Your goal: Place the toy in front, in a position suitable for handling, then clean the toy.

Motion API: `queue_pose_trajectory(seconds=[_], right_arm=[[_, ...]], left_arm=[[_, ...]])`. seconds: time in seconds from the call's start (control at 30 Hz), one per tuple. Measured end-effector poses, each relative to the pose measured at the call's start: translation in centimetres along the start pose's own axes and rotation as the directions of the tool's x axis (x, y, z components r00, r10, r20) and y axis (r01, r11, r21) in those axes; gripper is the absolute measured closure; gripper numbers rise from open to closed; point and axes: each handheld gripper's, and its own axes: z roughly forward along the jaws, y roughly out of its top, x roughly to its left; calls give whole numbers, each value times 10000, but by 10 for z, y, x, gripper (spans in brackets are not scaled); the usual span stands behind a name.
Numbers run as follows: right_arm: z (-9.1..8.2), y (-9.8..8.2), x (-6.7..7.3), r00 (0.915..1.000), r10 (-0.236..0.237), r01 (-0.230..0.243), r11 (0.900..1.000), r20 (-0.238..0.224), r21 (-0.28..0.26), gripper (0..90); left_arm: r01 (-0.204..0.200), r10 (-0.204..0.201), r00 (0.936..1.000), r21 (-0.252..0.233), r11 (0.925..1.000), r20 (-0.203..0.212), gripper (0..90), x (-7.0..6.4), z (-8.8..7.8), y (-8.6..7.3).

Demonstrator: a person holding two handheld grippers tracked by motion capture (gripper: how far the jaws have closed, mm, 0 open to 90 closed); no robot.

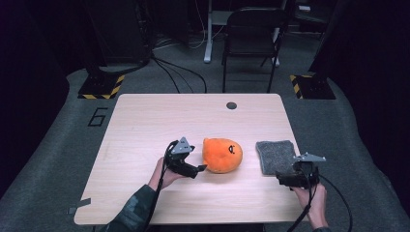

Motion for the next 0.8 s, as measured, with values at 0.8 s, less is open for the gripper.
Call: queue_pose_trajectory(seconds=[0.8], right_arm=[[68, 37, -4, 9962, 250, -311, 9969, 835, 724, 26]], left_arm=[[592, -588, 9981, 210, 9980, -194, 399, -15, 21, -12]])
